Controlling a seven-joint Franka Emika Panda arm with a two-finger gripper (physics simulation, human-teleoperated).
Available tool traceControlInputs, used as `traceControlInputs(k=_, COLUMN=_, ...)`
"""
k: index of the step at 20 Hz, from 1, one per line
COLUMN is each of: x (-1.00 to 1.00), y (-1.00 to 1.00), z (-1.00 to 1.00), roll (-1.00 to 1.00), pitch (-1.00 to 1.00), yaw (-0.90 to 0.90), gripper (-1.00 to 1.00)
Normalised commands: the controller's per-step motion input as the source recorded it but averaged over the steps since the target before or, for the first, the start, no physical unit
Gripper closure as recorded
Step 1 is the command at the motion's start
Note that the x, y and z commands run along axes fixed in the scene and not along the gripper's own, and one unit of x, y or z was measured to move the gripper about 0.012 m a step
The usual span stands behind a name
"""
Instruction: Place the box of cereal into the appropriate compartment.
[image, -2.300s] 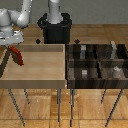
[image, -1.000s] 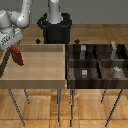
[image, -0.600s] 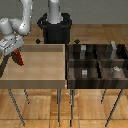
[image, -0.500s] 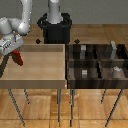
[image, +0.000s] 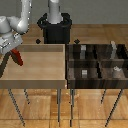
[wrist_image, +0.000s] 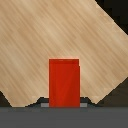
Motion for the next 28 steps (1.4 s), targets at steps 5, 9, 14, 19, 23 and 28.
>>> traceControlInputs(k=5, x=0.0, y=0.0, z=0.2, roll=0.0, pitch=0.0, yaw=0.0, gripper=1.0)
traceControlInputs(k=9, x=0.0, y=0.0, z=1.0, roll=0.0, pitch=0.0, yaw=0.0, gripper=1.0)
traceControlInputs(k=14, x=0.0, y=0.0, z=1.0, roll=0.0, pitch=0.0, yaw=0.0, gripper=1.0)
traceControlInputs(k=19, x=0.0, y=0.8, z=0.0, roll=0.0, pitch=0.0, yaw=0.0, gripper=1.0)
traceControlInputs(k=23, x=-0.25, y=1.0, z=0.0, roll=0.0, pitch=0.0, yaw=0.0, gripper=1.0)
traceControlInputs(k=28, x=-0.8, y=0.0, z=0.0, roll=0.0, pitch=0.0, yaw=0.0, gripper=1.0)
